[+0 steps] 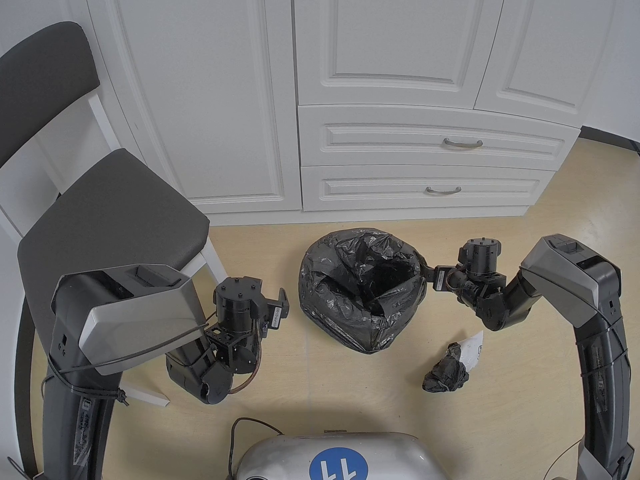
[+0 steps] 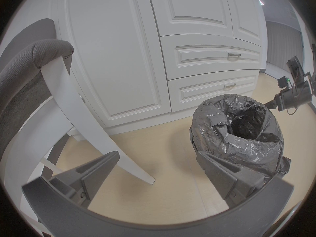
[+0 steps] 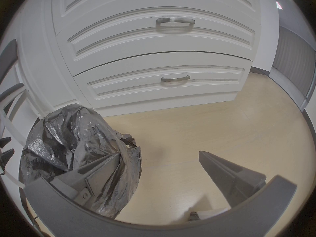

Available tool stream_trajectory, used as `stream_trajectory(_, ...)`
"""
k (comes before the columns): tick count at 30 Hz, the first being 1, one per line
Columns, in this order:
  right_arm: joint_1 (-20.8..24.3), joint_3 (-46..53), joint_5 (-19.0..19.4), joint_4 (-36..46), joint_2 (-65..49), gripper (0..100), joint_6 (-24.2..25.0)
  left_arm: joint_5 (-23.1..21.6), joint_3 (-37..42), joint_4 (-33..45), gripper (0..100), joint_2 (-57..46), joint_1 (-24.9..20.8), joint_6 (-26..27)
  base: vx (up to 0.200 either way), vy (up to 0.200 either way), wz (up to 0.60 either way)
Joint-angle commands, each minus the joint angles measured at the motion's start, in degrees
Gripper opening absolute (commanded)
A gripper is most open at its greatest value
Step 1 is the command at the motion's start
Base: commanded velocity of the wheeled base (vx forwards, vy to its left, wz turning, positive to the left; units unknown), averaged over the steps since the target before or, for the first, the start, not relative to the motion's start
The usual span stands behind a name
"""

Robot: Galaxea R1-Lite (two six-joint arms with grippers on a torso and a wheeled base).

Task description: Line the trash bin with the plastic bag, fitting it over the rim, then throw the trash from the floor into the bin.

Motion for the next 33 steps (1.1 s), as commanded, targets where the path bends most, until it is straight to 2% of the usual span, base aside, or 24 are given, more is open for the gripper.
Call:
stream_trajectory(1, 3.8, 11.4, 0.0, 1.4, -16.1, 100, -0.8, -0.1, 0.5, -1.1, 100, -0.1, 0.1, 1.2, 0.0, 0.0, 0.0)
stream_trajectory(5, 6.6, 14.6, -0.1, 1.5, -19.2, 100, -0.9, -0.1, 0.6, -2.2, 100, 0.4, 0.1, 1.7, 0.0, 0.0, 0.0)
stream_trajectory(7, 9.6, 14.5, -0.6, 1.8, -17.6, 100, -0.8, -0.1, 1.0, -2.3, 100, 0.4, 0.1, 1.8, 0.0, 0.0, 0.0)
stream_trajectory(9, 12.3, 12.8, -2.8, 1.7, -13.7, 100, -0.7, -0.1, 1.3, -2.3, 100, 0.1, 0.0, 1.9, 0.0, 0.0, 0.0)
stream_trajectory(12, 14.6, 8.6, -8.6, 1.8, -8.5, 100, -0.7, -0.1, 1.6, -2.5, 100, 0.1, 0.0, 2.1, 0.0, 0.0, 0.0)
stream_trajectory(14, 15.0, 7.4, -10.3, 2.0, -6.9, 100, -0.8, -0.1, 1.6, -2.5, 100, 0.1, 0.0, 2.2, 0.0, 0.0, 0.0)
stream_trajectory(20, 16.6, 6.8, -11.8, 2.0, -2.6, 100, -1.2, -0.1, 1.5, -2.5, 100, 0.4, 0.0, 2.2, 0.0, 0.0, 0.0)
stream_trajectory(22, 17.6, 5.8, -14.4, 2.0, -0.7, 100, -2.6, -0.1, 1.5, -2.5, 100, 0.2, 0.0, 2.2, 0.0, 0.0, 0.0)
stream_trajectory(26, 17.7, 5.1, -17.3, 1.7, 0.4, 100, -4.8, -0.1, 1.5, -2.6, 100, -0.1, 0.1, 2.2, 0.0, 0.0, 0.0)
stream_trajectory(33, 16.0, 8.7, -17.7, 1.7, -3.8, 100, -7.4, -0.1, 1.5, -2.6, 100, -0.2, 0.2, 2.2, 0.0, 0.0, 0.0)
